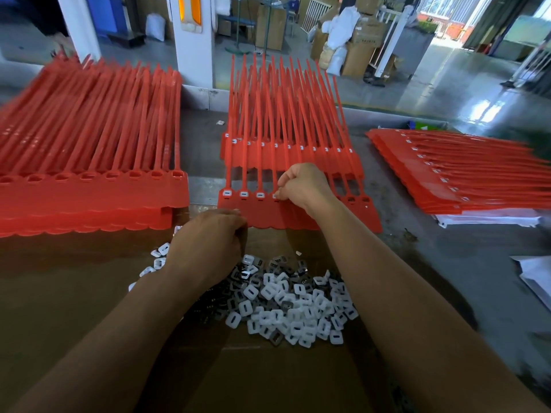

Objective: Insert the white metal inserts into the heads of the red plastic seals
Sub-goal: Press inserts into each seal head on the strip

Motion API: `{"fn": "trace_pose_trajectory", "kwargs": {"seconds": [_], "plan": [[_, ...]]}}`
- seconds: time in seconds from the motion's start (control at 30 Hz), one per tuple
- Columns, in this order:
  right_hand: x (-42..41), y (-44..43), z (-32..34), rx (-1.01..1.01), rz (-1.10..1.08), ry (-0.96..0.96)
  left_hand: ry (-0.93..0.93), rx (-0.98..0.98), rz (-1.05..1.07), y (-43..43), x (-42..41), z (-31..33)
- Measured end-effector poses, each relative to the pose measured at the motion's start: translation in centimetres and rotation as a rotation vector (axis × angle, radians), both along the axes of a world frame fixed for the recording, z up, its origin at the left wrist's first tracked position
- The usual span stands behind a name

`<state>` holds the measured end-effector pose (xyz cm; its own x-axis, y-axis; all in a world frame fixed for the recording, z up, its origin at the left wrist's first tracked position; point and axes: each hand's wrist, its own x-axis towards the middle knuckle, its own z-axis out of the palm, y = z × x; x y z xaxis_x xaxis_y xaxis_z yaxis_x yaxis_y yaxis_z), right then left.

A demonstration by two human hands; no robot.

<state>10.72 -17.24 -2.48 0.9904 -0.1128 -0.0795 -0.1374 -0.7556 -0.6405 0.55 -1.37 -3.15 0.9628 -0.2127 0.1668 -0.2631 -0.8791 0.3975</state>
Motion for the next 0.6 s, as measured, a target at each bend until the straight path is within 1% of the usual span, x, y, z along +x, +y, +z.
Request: {"fn": "trace_pose_trajectory", "kwargs": {"seconds": [0.17, 0.3, 0.37, 0.5, 0.6], "plan": [[-0.1, -0.1, -0.2, -0.005, 0.028, -0.014, 0.003, -0.001, 0.002, -0.1, 0.0, 0.1], [-0.9, -0.3, -0.8, -0.003, 0.081, -0.111, 0.013, 0.003, 0.004, -0.1, -0.1, 0.2], [-1.3, -0.7, -1.0, 0.041, 0.119, -0.119, 0.02, 0.01, 0.001, -0.1, -0.1, 0.3], [-2.6, -1.6, -0.5, 0.195, 0.194, -0.091, 0.017, 0.009, -0.003, 0.0, -0.2, 0.4], [-3.9, -2.0, 0.2, 0.167, 0.243, -0.113, 0.02, 0.006, -0.005, -0.1, -0.2, 0.4]]}}
